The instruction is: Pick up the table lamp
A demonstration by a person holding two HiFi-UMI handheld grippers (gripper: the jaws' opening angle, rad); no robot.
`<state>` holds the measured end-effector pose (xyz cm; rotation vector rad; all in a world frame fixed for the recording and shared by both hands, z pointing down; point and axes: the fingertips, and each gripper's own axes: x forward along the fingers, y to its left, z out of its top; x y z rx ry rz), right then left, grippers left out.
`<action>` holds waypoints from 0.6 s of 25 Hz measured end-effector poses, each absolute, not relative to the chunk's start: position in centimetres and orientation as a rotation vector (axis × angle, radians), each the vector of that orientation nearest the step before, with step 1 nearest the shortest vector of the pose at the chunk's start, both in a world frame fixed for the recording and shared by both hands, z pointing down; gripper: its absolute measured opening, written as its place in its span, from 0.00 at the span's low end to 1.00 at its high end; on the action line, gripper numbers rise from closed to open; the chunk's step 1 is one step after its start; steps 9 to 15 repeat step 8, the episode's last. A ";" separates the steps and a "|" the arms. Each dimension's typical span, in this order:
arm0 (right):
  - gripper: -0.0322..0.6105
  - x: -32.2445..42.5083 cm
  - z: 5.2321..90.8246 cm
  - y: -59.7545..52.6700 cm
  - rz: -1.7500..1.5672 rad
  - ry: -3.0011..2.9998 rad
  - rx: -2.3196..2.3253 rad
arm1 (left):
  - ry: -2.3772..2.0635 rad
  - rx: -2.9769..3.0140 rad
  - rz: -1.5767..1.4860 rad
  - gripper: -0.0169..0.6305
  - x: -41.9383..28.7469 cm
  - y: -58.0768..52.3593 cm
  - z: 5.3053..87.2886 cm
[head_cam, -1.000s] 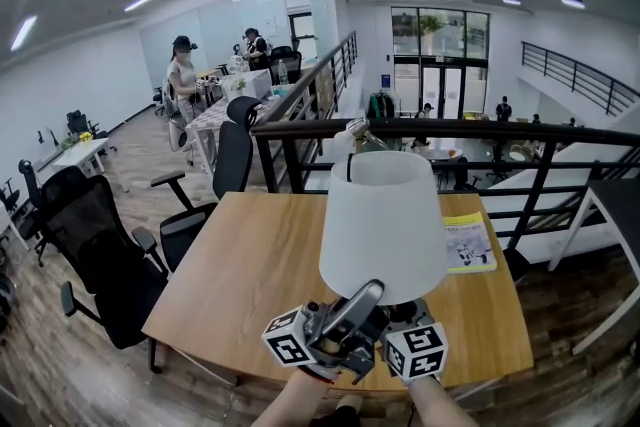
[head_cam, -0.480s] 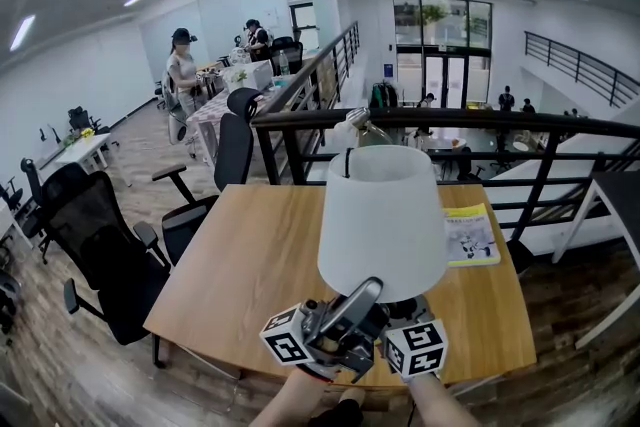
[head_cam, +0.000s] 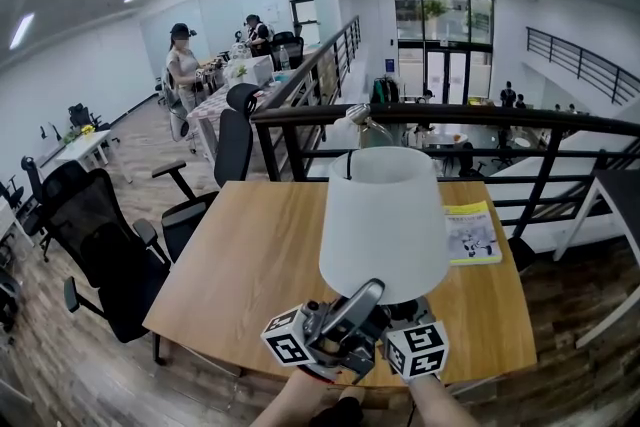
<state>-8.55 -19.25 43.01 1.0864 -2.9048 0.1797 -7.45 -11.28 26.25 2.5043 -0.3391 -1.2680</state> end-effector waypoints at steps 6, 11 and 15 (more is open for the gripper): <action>0.30 -8.6 43.4 -19.9 0.181 -2.903 1.086 | -0.338 2.499 -1.272 0.04 -7.5 -12.0 26.6; 0.30 -8.7 43.5 -20.2 0.179 -2.902 1.089 | -0.336 2.497 -1.273 0.04 -7.6 -12.2 26.7; 0.30 -8.7 43.5 -20.2 0.179 -2.902 1.089 | -0.336 2.497 -1.273 0.04 -7.6 -12.2 26.7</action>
